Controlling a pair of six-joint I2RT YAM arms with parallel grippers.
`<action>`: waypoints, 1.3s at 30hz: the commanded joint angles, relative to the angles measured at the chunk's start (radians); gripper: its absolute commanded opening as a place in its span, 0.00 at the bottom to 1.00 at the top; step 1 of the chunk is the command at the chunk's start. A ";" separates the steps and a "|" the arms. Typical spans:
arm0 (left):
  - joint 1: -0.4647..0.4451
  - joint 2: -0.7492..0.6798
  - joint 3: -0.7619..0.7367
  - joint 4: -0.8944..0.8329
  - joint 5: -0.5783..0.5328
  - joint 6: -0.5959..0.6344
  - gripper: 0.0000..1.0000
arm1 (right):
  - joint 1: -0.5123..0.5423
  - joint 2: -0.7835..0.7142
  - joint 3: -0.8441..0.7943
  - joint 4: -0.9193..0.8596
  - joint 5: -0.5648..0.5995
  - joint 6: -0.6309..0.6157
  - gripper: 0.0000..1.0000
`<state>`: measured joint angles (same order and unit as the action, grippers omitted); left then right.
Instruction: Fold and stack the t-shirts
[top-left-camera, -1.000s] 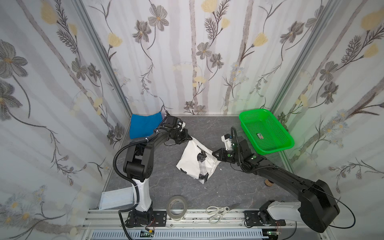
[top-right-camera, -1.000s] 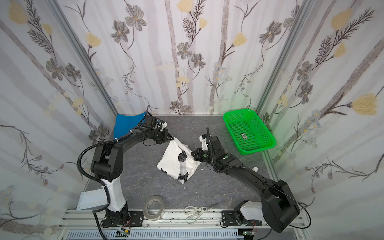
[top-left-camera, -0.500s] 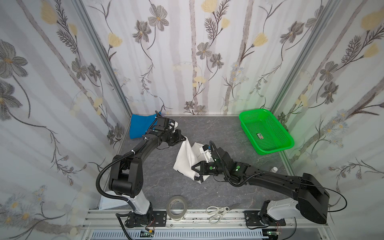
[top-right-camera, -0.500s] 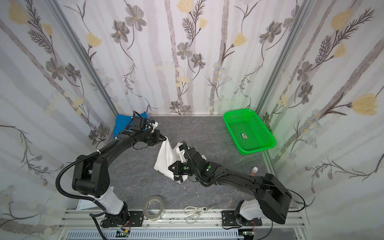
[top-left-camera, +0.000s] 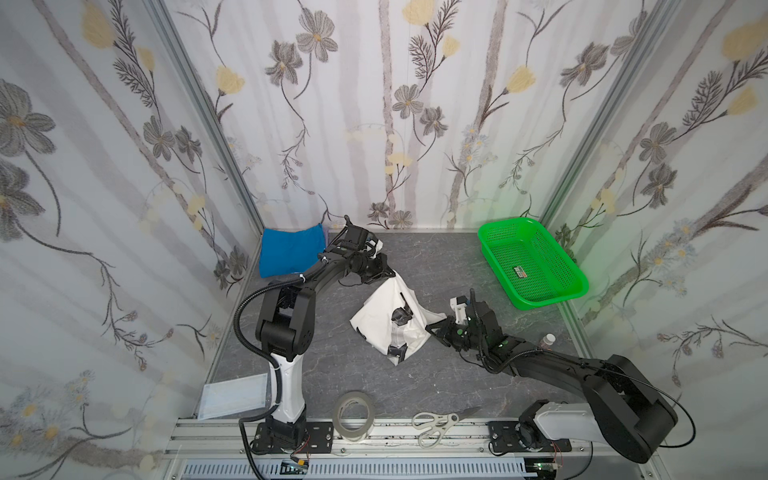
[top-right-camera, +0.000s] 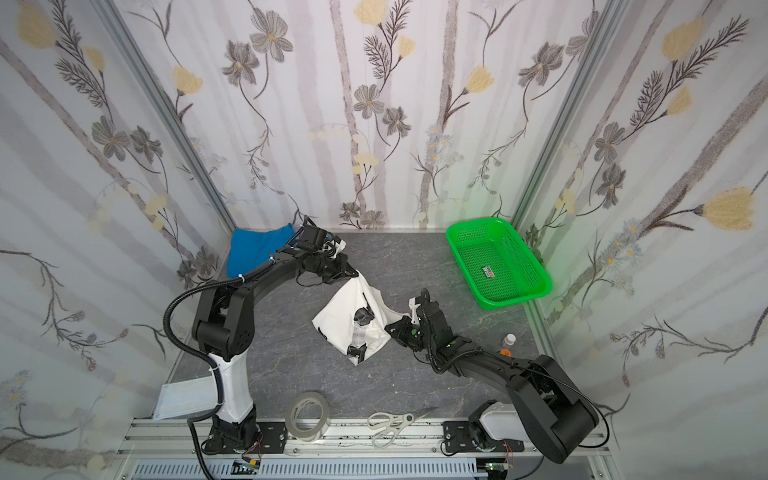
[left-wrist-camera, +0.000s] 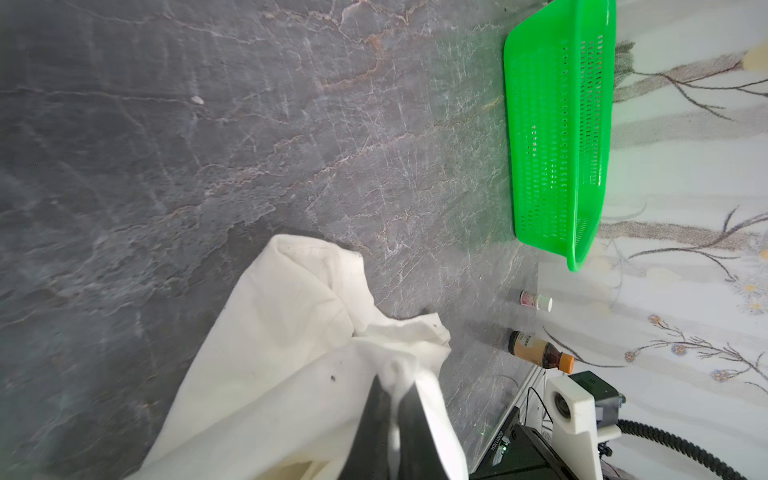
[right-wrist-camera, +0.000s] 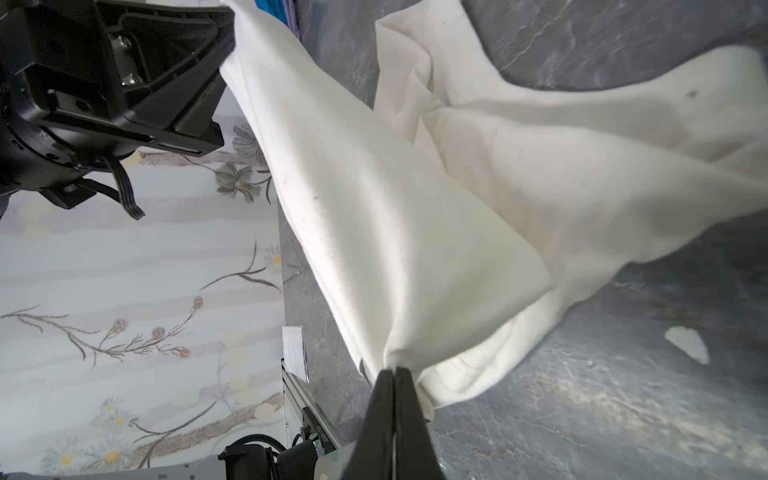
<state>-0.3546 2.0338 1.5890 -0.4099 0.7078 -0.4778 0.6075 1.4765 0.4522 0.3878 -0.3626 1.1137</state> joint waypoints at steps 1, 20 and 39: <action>-0.003 0.049 0.053 -0.020 0.001 0.007 0.00 | -0.030 0.014 -0.012 0.102 -0.037 0.016 0.00; -0.018 0.146 0.184 -0.074 0.047 0.053 0.00 | 0.072 -0.284 -0.191 0.085 0.078 0.209 0.00; -0.044 0.396 0.492 -0.138 0.055 0.031 0.26 | -0.201 0.010 -0.021 0.009 0.077 -0.054 0.10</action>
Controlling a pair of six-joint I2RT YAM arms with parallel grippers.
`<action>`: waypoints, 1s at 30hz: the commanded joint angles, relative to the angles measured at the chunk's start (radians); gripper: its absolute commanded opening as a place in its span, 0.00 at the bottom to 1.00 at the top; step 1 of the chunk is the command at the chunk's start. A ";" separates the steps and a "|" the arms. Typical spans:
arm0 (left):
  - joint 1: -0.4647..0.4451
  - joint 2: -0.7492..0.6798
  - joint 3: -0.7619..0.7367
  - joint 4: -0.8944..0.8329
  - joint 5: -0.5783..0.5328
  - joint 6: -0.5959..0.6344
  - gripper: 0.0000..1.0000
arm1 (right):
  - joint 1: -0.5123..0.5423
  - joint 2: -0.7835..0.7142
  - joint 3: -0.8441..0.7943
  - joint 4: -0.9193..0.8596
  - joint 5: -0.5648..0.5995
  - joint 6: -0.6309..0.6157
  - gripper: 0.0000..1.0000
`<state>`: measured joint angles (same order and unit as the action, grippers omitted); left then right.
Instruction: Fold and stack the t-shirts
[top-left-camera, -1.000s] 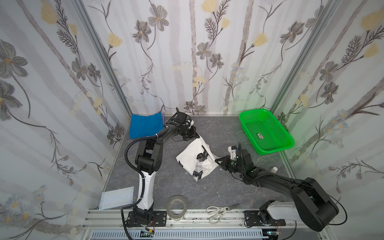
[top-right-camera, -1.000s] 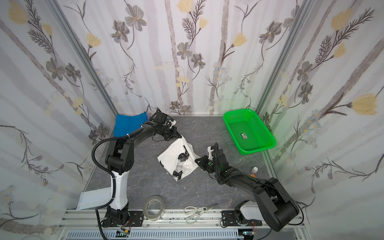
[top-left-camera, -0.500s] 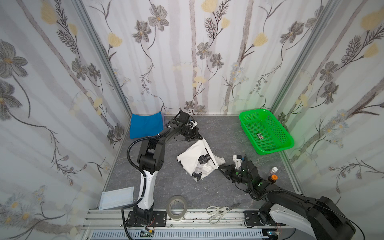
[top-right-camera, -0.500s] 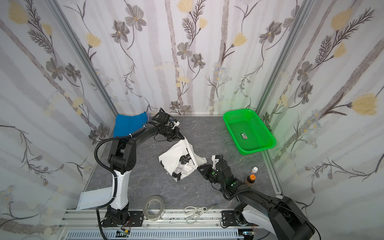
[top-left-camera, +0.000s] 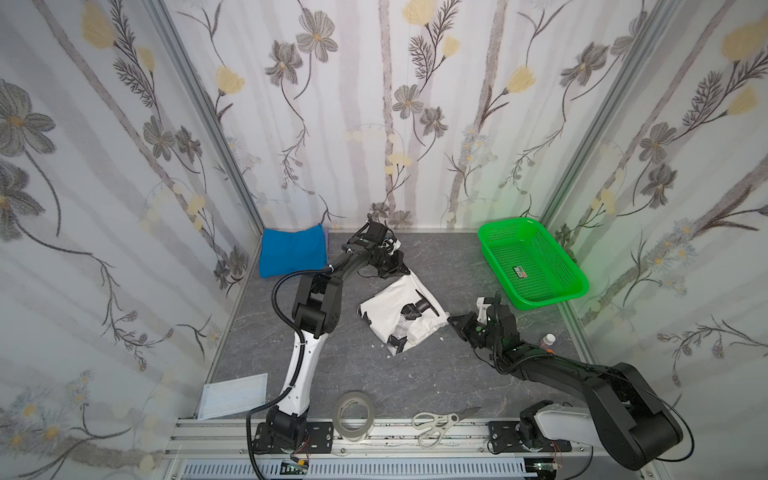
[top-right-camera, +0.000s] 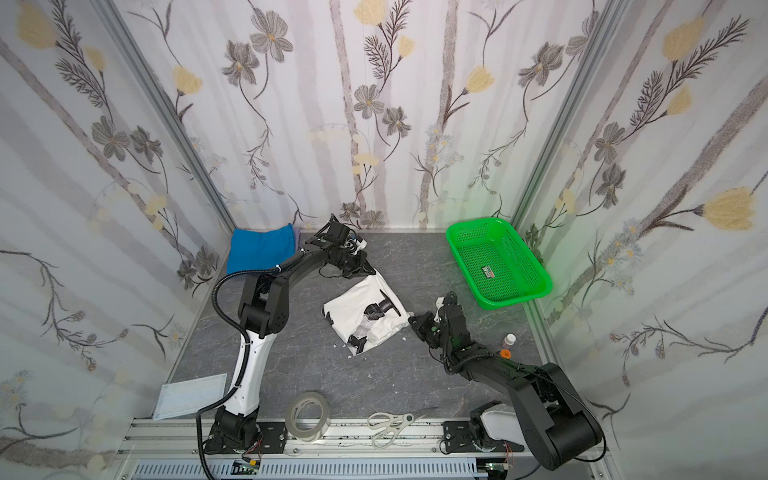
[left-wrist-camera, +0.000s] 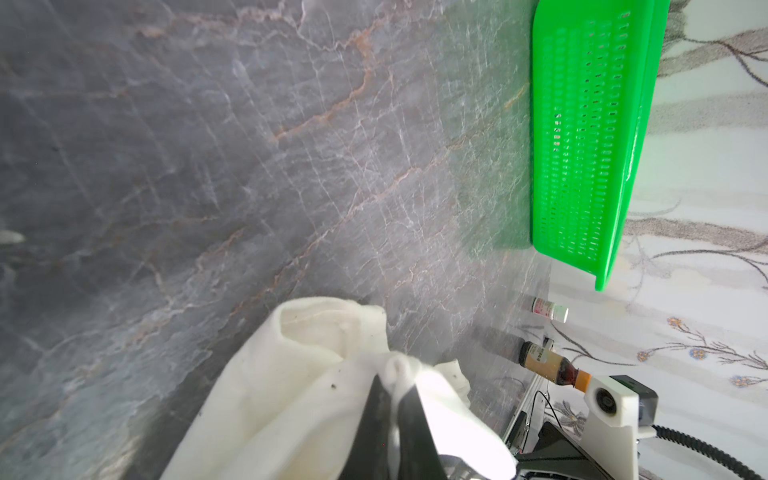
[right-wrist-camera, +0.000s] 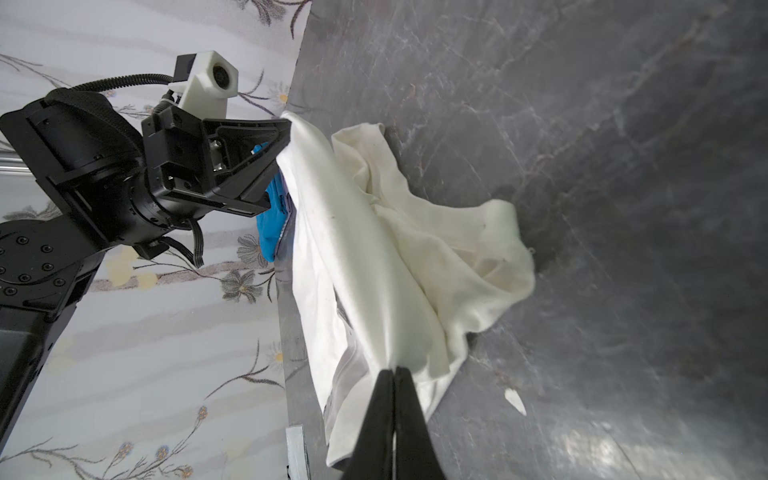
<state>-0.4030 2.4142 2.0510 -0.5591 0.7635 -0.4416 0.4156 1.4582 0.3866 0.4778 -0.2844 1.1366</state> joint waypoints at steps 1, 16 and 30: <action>0.004 0.022 0.044 0.006 0.009 -0.004 0.44 | -0.009 0.039 0.062 -0.107 -0.014 -0.093 0.23; 0.142 -0.483 -0.531 0.172 -0.071 -0.014 1.00 | 0.095 -0.014 0.270 -0.340 -0.045 -0.332 0.82; 0.072 -0.631 -0.984 0.483 -0.099 -0.160 1.00 | 0.099 0.393 0.332 -0.126 -0.130 -0.315 0.84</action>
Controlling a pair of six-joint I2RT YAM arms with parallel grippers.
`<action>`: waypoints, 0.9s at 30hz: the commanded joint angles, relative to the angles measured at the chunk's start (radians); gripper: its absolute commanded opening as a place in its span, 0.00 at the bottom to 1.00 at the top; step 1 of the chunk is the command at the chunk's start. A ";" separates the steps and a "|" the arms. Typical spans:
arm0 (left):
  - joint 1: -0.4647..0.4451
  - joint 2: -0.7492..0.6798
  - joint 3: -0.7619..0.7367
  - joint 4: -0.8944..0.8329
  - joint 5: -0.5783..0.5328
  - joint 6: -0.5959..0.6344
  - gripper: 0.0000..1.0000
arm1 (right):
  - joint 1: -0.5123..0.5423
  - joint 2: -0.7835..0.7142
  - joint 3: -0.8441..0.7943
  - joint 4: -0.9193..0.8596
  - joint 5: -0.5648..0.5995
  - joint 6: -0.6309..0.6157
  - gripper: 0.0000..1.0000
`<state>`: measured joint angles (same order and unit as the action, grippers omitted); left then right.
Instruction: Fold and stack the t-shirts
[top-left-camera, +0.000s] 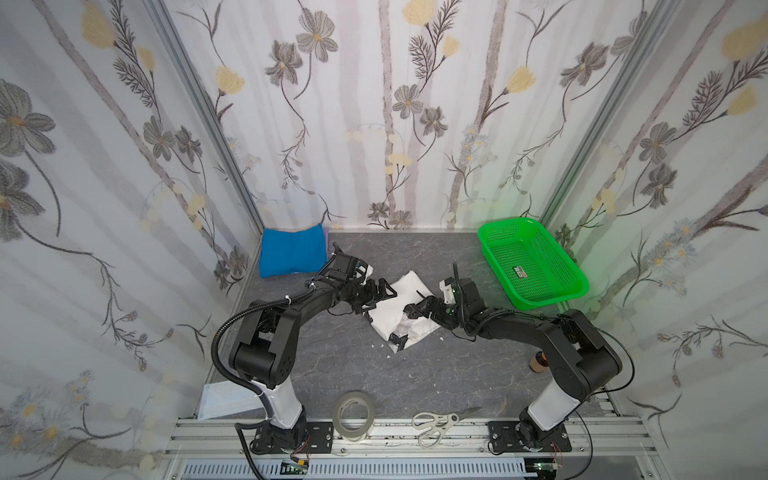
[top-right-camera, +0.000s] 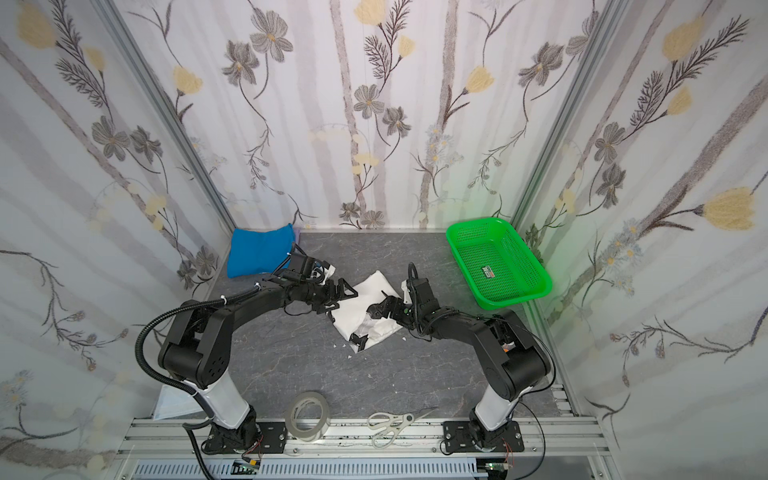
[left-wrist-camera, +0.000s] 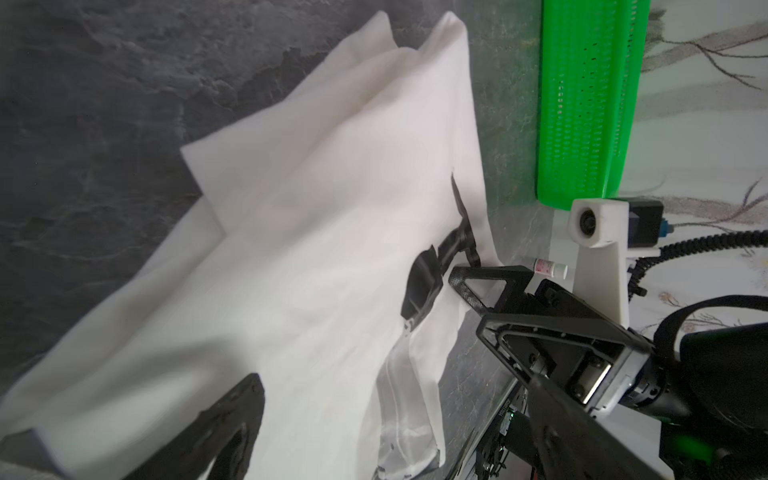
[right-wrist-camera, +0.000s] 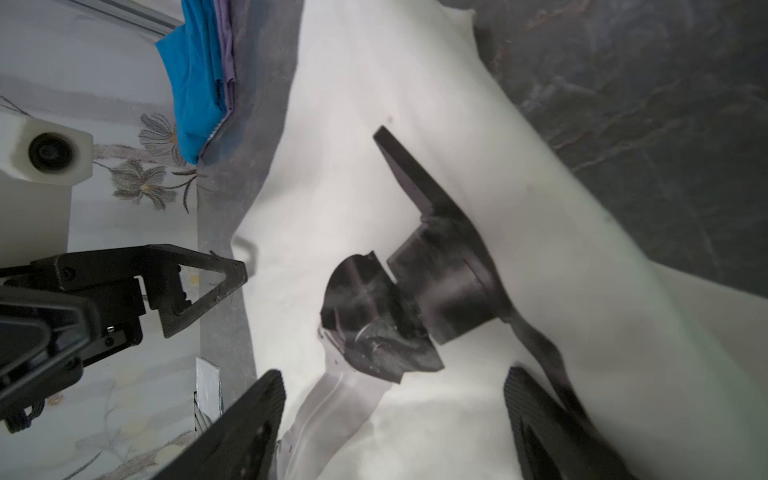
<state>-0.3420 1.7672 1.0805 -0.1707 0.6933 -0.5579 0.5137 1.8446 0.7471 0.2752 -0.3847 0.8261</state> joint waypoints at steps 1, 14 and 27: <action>0.017 0.024 -0.022 0.127 -0.013 -0.059 1.00 | 0.020 -0.008 -0.027 0.080 -0.046 -0.035 0.83; 0.042 0.050 -0.014 0.133 0.027 -0.063 1.00 | 0.305 0.031 0.108 0.084 -0.063 -0.013 0.83; 0.078 0.119 -0.001 0.165 0.038 -0.091 1.00 | 0.418 0.077 -0.037 0.202 -0.152 0.068 0.82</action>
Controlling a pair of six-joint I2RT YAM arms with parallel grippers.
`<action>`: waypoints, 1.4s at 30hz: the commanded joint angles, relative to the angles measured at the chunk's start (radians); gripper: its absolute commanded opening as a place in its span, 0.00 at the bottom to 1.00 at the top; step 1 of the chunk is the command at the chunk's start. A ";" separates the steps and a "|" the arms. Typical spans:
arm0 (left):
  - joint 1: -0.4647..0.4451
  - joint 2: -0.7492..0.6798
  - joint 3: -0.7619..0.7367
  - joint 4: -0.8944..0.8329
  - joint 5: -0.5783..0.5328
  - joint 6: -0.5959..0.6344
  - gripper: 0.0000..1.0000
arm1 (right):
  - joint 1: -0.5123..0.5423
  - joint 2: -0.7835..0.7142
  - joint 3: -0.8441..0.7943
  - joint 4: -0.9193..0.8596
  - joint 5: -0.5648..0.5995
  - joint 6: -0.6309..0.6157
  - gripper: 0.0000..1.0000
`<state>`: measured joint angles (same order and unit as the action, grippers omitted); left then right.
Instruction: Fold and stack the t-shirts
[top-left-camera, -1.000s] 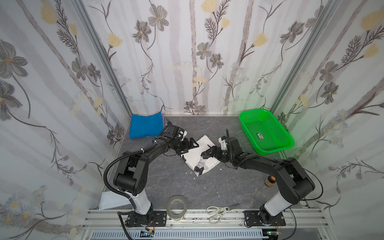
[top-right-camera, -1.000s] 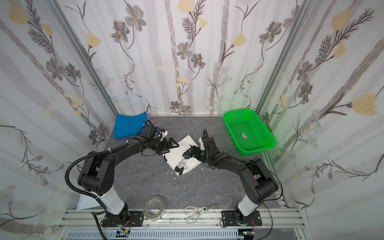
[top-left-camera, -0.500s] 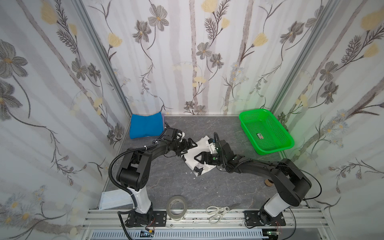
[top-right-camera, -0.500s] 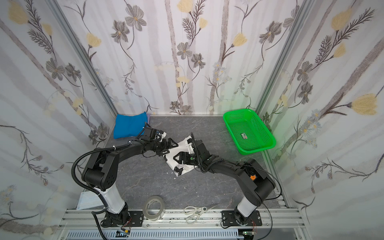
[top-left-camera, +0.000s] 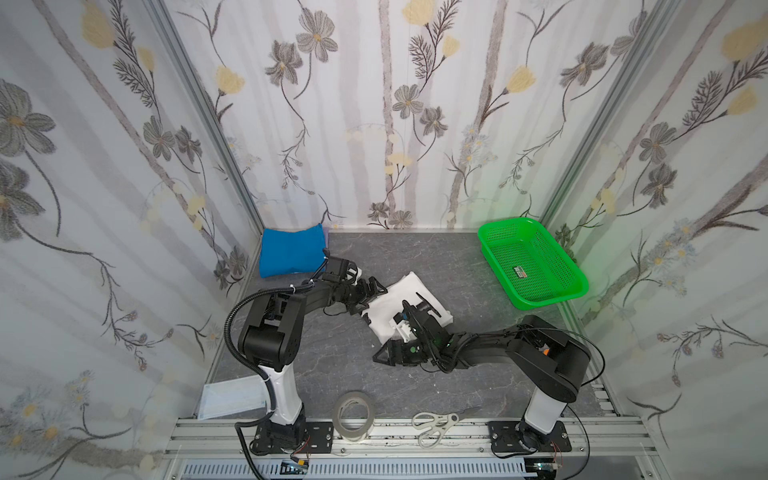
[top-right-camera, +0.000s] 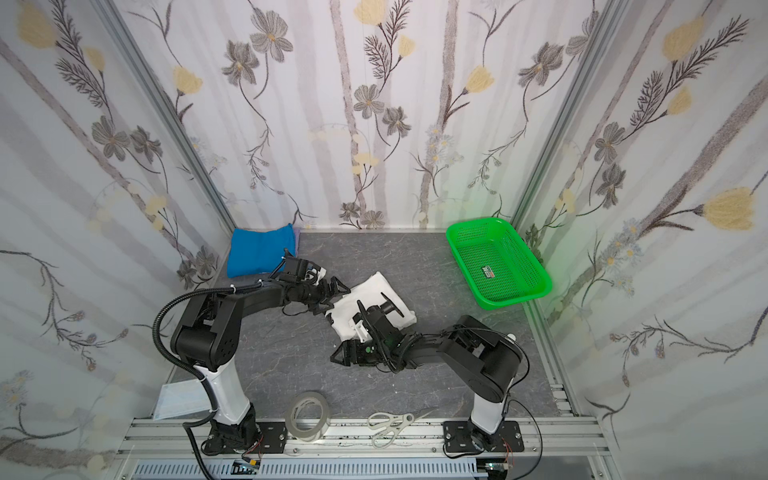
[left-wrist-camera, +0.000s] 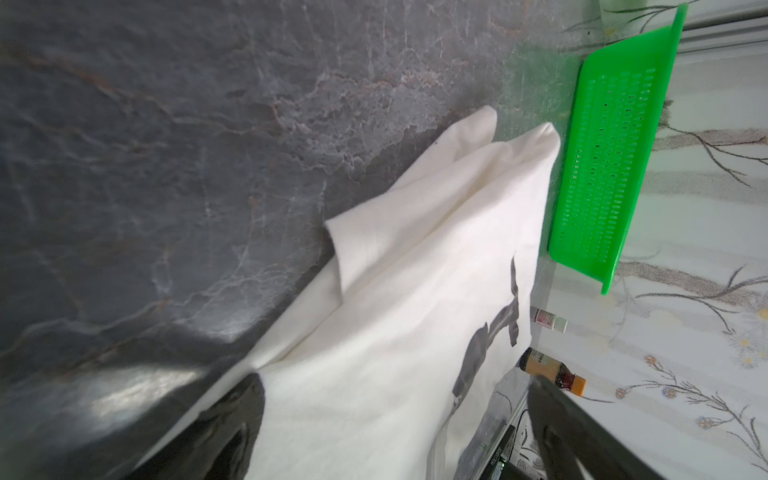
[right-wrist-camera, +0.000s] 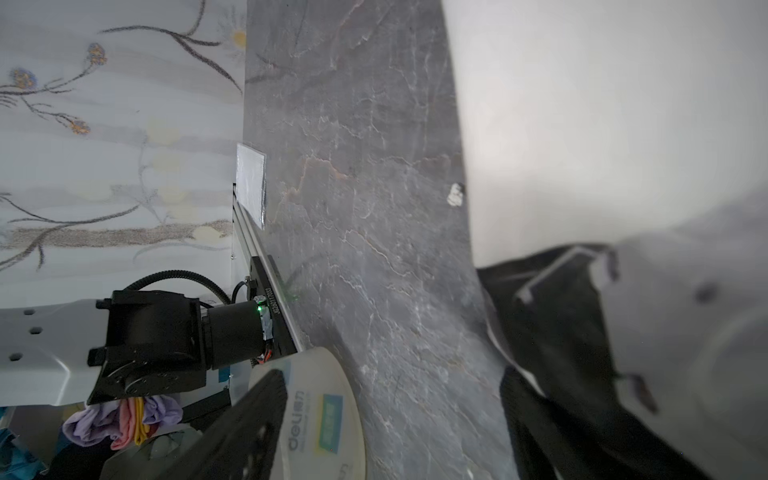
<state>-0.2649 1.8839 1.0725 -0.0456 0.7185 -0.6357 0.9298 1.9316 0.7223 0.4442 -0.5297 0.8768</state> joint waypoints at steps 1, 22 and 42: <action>0.000 -0.005 0.008 0.041 0.015 -0.014 1.00 | 0.001 -0.033 -0.010 0.012 0.005 0.004 0.82; 0.003 -0.318 -0.192 -0.109 -0.030 0.005 1.00 | -0.402 -0.074 -0.031 -0.024 -0.056 -0.089 0.83; -0.012 -0.084 0.197 -0.301 -0.066 0.205 1.00 | -0.436 -0.065 -0.054 -0.042 -0.085 -0.081 0.84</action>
<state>-0.2775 1.7439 1.1835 -0.2447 0.6582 -0.5365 0.4915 1.8530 0.6846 0.3420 -0.6003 0.7570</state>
